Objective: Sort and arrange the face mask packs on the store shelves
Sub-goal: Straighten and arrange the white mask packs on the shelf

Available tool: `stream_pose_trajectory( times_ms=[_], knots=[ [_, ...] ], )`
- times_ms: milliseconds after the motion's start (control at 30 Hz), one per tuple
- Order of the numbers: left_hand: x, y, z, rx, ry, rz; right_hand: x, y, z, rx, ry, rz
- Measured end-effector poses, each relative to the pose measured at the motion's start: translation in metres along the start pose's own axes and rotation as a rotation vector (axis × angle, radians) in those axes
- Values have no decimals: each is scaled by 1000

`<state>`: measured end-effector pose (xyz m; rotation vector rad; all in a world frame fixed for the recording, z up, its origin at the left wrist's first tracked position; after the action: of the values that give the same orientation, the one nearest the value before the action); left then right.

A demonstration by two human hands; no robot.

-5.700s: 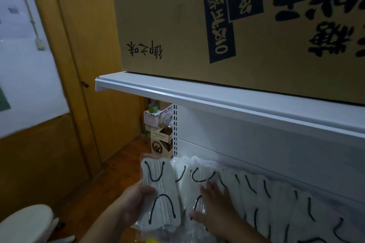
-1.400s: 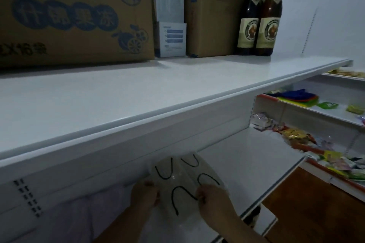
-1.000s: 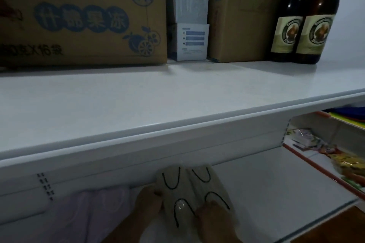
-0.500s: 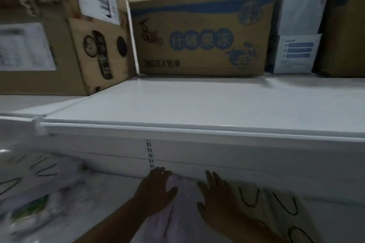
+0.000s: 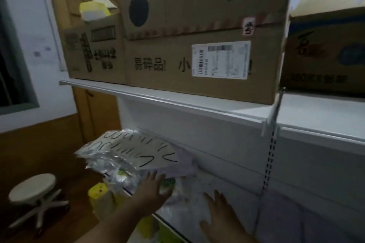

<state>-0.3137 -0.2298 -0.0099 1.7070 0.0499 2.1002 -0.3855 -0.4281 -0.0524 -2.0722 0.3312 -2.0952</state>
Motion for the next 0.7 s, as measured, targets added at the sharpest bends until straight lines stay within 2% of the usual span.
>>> stream_pose_trajectory(
  times_ms=[133,267,367,500,700],
  knots=[
    [16,-86,15,79,-3,-90,-20,-63,33,20,-94,-8],
    [30,-148,35,64,19,-68,-33,-121,59,50,-7,10],
    [40,-183,46,50,19,-56,-42,-159,75,82,19,2],
    [56,-223,62,60,24,-60,-51,-198,93,95,-42,30],
    [71,-279,91,110,37,-41,-64,-255,140,212,-4,42]
  ],
)
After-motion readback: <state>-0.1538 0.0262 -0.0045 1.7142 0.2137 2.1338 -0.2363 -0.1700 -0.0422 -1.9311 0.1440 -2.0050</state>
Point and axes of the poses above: each hand's wrist, its own z-axis towards the middle knuckle, its own x-axis out of the back of the hand, y = z × x, the point moved 7 cm from there along z, towards the middle knuckle, and after that the axes turned 10 degrees about y, right-handed, at the moved point
